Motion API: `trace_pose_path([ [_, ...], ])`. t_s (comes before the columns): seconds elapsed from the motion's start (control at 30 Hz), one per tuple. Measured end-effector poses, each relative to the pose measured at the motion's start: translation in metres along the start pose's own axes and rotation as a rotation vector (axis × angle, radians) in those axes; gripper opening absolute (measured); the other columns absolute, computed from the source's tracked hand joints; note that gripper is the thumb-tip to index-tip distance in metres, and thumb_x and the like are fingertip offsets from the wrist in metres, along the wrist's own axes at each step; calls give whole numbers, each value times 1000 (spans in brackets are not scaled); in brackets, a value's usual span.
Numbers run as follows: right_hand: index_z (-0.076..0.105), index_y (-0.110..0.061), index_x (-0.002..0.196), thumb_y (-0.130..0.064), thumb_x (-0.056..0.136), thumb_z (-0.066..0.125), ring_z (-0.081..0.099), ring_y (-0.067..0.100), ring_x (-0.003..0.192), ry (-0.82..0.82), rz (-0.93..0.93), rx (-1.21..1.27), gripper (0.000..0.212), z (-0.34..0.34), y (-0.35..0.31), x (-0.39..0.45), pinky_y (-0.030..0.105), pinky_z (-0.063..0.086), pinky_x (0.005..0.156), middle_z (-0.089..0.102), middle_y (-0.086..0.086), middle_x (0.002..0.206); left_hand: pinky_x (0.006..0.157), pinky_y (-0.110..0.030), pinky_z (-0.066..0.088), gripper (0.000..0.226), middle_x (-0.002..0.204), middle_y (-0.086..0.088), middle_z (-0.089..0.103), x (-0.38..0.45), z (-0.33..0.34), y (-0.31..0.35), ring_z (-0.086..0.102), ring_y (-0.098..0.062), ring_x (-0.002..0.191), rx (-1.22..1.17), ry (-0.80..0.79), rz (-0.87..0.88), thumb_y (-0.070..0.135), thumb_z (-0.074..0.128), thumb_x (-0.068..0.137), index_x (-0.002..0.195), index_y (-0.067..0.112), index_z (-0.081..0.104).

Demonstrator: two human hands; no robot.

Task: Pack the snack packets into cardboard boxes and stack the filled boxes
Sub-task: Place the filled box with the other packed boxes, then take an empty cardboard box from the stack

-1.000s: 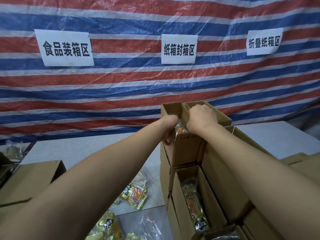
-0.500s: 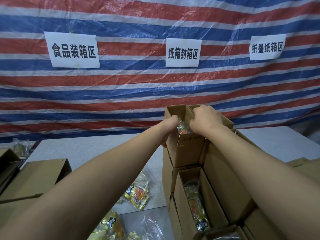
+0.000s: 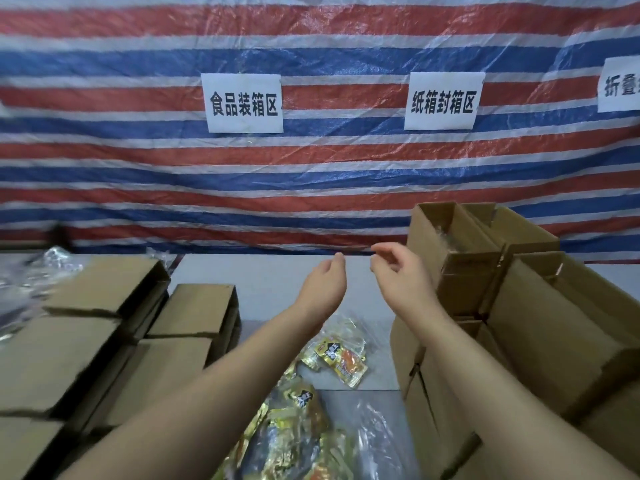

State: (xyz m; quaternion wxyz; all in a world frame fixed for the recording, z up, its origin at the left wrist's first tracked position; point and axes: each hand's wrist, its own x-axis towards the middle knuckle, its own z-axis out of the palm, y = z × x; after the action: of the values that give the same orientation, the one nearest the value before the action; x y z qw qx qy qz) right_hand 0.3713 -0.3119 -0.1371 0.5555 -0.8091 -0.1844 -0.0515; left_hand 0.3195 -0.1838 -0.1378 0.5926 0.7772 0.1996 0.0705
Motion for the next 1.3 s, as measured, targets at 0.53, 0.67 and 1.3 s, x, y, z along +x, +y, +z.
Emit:
trace_pose_path([
  [0.53, 66, -38, 95, -18, 96, 62, 66, -4, 89, -356, 209, 150, 20, 165, 1, -198, 19, 49, 78, 71, -17, 94, 90, -27, 50, 27, 108, 11, 64, -168, -133, -176, 60, -6, 101, 94, 203, -143, 37, 41, 102, 118, 26, 59],
  [0.67, 64, -35, 104, -21, 98, 59, 60, -8, 95, -451, 153, 60, 16, 194, -18, -204, 4, 43, 68, 65, -20, 103, 92, -21, 46, 36, 112, 16, 60, -183, -177, -187, 59, -3, 106, 334, 311, -43, 38, 45, 101, 132, 23, 57],
  [1.3, 35, -23, 153, -30, 98, 54, 33, 14, 144, -881, -189, -308, 58, 307, -79, -232, 30, 23, 118, 36, -5, 156, 123, -48, 13, 77, 165, -12, 6, -250, -290, -254, 7, -32, 152, 1266, 281, -435, 16, 45, 98, 157, 8, -3],
])
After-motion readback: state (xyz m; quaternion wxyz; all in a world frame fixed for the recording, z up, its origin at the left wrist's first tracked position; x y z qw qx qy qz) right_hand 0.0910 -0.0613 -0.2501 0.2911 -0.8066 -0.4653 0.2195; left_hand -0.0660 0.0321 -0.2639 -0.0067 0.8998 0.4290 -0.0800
